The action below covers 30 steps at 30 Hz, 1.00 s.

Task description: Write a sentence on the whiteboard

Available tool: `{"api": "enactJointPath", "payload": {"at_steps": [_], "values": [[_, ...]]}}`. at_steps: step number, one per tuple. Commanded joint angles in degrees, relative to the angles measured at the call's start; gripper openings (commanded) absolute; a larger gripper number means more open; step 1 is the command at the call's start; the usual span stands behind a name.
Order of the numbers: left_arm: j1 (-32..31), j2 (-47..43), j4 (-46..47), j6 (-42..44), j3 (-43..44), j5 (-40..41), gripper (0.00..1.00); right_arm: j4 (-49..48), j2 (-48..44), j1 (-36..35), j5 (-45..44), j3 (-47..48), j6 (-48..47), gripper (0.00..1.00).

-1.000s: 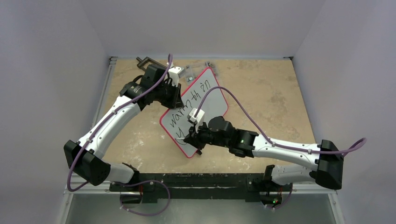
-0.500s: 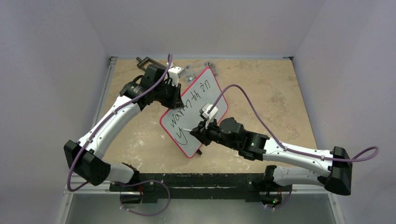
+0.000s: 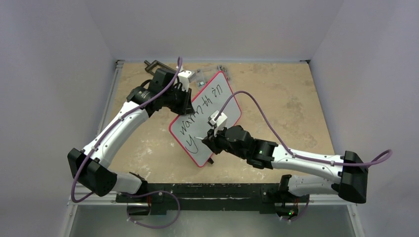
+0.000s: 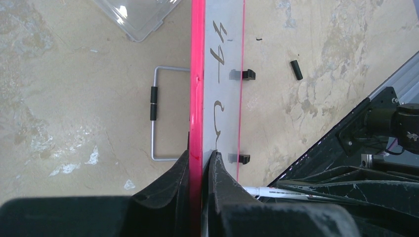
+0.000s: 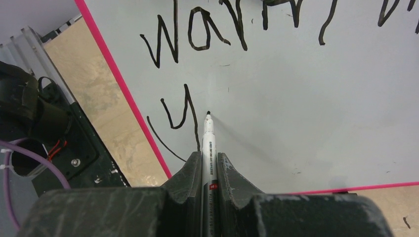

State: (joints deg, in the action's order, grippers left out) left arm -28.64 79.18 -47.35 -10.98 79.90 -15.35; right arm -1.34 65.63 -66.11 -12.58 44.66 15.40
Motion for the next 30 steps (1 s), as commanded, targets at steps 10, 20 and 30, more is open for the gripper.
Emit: {"api": "enactJointPath", "payload": {"at_steps": [10,20,30], "values": [[1.2,1.6,-5.2,6.8,-0.4,19.1,0.00,-1.6,0.9,-0.1,-0.7,-2.6,1.0,0.00],[1.1,1.4,-5.2,6.8,-0.4,19.1,0.00,-0.2,0.3,-0.1,-2.8,-4.6,3.0,0.00],[1.1,1.4,-5.2,6.8,-0.4,19.1,0.00,1.0,0.7,-0.1,-6.0,0.5,1.5,0.00]]}}
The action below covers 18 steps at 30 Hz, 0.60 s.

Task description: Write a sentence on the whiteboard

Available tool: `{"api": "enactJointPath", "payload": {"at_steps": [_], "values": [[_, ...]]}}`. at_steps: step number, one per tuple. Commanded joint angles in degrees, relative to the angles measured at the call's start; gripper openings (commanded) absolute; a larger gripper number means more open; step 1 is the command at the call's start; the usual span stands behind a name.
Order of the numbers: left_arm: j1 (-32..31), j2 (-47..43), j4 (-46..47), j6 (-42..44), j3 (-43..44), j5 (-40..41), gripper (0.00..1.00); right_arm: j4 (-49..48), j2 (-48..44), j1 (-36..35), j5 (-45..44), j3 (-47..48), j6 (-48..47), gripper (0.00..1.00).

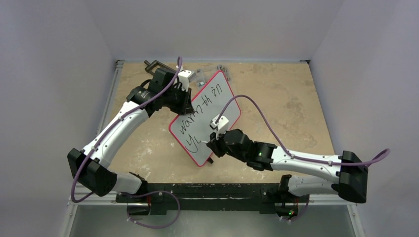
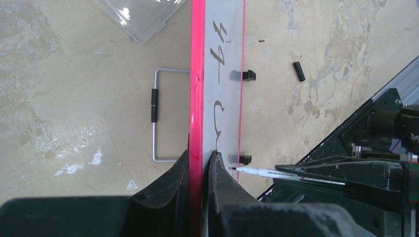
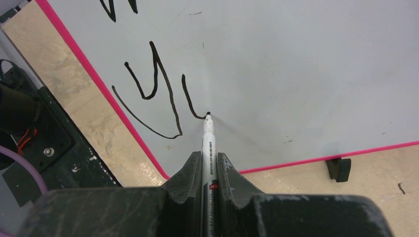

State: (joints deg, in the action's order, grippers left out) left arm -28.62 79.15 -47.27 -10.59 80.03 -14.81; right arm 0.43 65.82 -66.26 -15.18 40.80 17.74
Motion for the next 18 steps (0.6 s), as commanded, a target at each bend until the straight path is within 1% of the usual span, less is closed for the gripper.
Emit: {"api": "enactJointPath", "payload": {"at_steps": [1,12,18], "values": [[1.1,1.4,-5.3,6.5,-0.6,18.5,0.00,-0.8,0.9,0.1,-3.6,5.0,-1.1,0.00],[1.1,1.4,-5.3,6.5,-0.5,18.5,0.00,-0.8,3.4,0.1,-4.1,9.6,-2.9,0.00],[1.2,1.4,-5.3,6.5,-0.5,18.5,0.00,-1.8,3.7,0.1,-2.3,10.9,-3.2,0.00]]}}
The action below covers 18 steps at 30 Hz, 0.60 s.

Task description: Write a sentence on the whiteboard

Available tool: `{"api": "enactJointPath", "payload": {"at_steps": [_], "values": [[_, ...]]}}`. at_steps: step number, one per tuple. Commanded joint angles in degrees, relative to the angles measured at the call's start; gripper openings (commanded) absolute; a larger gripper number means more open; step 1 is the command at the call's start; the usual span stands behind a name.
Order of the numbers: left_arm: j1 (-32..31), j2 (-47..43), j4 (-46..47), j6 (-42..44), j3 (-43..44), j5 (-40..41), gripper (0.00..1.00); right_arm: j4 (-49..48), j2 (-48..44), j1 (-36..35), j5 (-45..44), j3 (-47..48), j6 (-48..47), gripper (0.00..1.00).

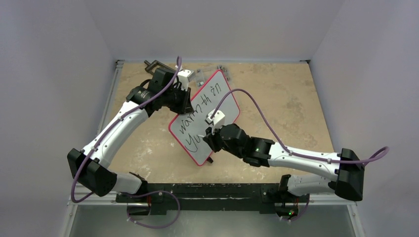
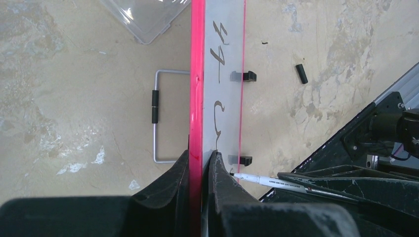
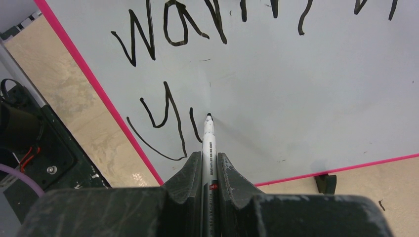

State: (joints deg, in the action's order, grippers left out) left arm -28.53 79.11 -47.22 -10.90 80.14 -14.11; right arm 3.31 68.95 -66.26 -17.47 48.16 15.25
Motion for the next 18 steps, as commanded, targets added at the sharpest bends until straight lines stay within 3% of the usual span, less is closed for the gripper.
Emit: {"api": "enactJointPath", "payload": {"at_steps": [1,18], "values": [[1.1,1.4,-5.3,6.8,-0.6,17.8,0.00,-4.8,0.6,0.1,0.3,3.7,-0.7,0.00],[1.0,1.4,-5.3,6.8,-0.7,17.8,0.00,-6.2,1.9,0.1,5.3,2.5,0.0,0.00]]}}
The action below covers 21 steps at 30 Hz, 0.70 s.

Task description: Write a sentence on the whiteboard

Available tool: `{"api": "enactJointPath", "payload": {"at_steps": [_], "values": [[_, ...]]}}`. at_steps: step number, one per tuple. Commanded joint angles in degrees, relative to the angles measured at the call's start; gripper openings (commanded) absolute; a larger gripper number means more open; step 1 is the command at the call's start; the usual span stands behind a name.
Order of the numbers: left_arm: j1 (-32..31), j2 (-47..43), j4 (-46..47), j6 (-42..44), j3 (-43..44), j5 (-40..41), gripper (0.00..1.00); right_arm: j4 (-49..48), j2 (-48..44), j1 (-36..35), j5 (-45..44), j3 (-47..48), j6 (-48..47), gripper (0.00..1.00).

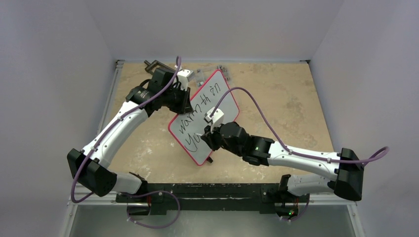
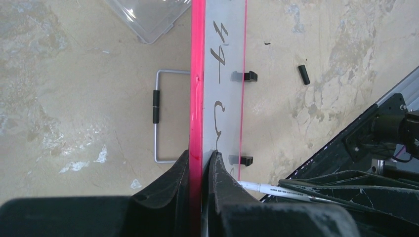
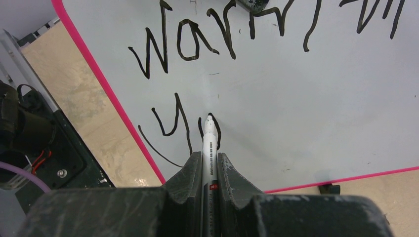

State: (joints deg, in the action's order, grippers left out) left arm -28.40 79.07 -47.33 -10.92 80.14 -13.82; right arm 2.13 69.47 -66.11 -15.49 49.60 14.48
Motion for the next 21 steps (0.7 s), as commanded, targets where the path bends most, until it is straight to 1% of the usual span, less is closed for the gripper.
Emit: {"api": "enactJointPath", "payload": {"at_steps": [1,13,21], "values": [[0.9,1.4,-5.2,6.8,-0.7,17.5,0.00,-5.2,1.3,-0.1,3.7,0.7,1.0,0.00],[0.9,1.2,-5.2,6.8,-0.7,17.5,0.00,-5.8,0.1,-0.1,6.1,-2.7,2.7,0.00],[0.9,1.2,-5.2,6.8,-0.7,17.5,0.00,-5.2,-0.7,-0.1,4.8,-3.3,2.9,0.00]]}}
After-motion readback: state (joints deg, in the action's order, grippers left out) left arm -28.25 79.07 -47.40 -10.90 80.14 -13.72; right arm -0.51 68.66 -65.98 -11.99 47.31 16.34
